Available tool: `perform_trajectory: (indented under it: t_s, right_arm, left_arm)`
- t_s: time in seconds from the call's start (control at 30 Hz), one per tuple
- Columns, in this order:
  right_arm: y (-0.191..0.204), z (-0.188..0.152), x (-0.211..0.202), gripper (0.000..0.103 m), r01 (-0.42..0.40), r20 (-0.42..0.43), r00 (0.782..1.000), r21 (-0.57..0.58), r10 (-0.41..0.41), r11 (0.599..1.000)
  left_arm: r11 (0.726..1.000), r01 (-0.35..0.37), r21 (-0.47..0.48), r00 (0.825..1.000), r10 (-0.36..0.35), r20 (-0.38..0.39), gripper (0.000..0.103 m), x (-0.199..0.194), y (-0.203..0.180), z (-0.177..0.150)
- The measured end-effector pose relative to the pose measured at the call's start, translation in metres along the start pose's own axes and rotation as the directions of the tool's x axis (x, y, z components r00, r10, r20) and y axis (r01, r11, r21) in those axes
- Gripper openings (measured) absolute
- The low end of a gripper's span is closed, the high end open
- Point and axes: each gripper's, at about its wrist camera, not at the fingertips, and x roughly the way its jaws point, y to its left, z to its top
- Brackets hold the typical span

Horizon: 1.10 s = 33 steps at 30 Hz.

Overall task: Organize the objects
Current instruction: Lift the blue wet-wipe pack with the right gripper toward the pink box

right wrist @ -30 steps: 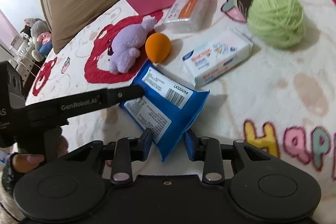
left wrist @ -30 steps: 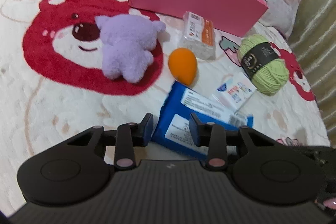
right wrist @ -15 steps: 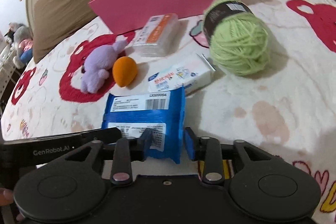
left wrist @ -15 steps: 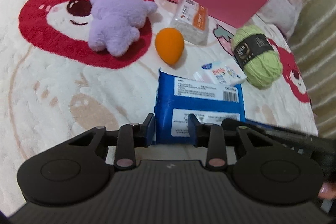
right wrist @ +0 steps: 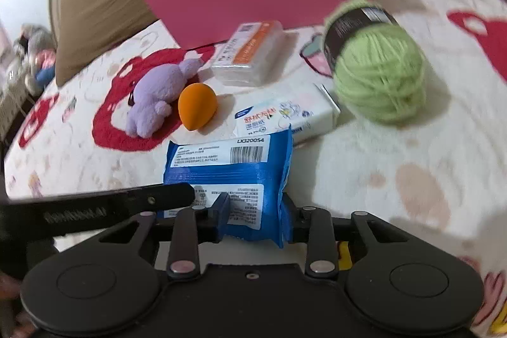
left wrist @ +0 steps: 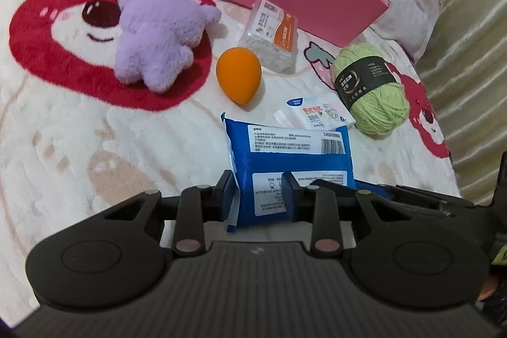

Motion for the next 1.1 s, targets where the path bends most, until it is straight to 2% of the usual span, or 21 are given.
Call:
perform_trajectory:
  t_s: [0.17, 0.33, 0.53, 0.63, 0.7, 0.83, 1.1]
  right_arm:
    - [-0.001, 0.000, 0.002, 0.037, -0.001, -0.002, 1.000, -0.043, 0.001, 0.999]
    - [0.002, 0.003, 0.004, 0.037, 0.019, -0.008, 1.000, -0.084, -0.020, 0.996]
    - [-0.009, 0.006, 0.004, 0.037, -0.026, -0.021, 0.999, -0.012, 0.026, 1.000]
    - [-0.001, 0.004, 0.001, 0.036, -0.009, -0.006, 1.000, -0.075, 0.008, 0.997]
    - [0.002, 0.003, -0.002, 0.036, -0.011, 0.001, 1.000, -0.102, 0.011, 0.995]
    - [-0.007, 0.004, -0.015, 0.036, -0.050, 0.008, 0.999, -0.063, 0.051, 0.997]
    - [-0.011, 0.005, -0.045, 0.040, -0.043, 0.049, 0.998, -0.141, 0.050, 0.989]
  left_arm:
    - [0.999, -0.032, 0.000, 0.999, 0.032, 0.012, 0.029, 0.005, -0.003, -0.004]
    - [1.000, -0.006, -0.008, 1.000, 0.007, 0.031, 0.029, 0.009, 0.002, -0.001]
    - [0.999, -0.014, 0.038, 0.999, 0.012, 0.049, 0.029, 0.002, -0.010, -0.005]
    - [0.999, -0.013, 0.045, 0.999, 0.010, 0.053, 0.029, -0.005, -0.014, -0.006]
    - [1.000, 0.006, 0.028, 0.998, -0.008, 0.064, 0.029, -0.013, -0.017, -0.006]
    - [0.997, -0.002, 0.083, 0.997, -0.005, 0.083, 0.029, -0.023, -0.034, -0.010]
    - [0.997, 0.018, 0.080, 0.996, -0.025, 0.087, 0.029, -0.037, -0.054, -0.013]
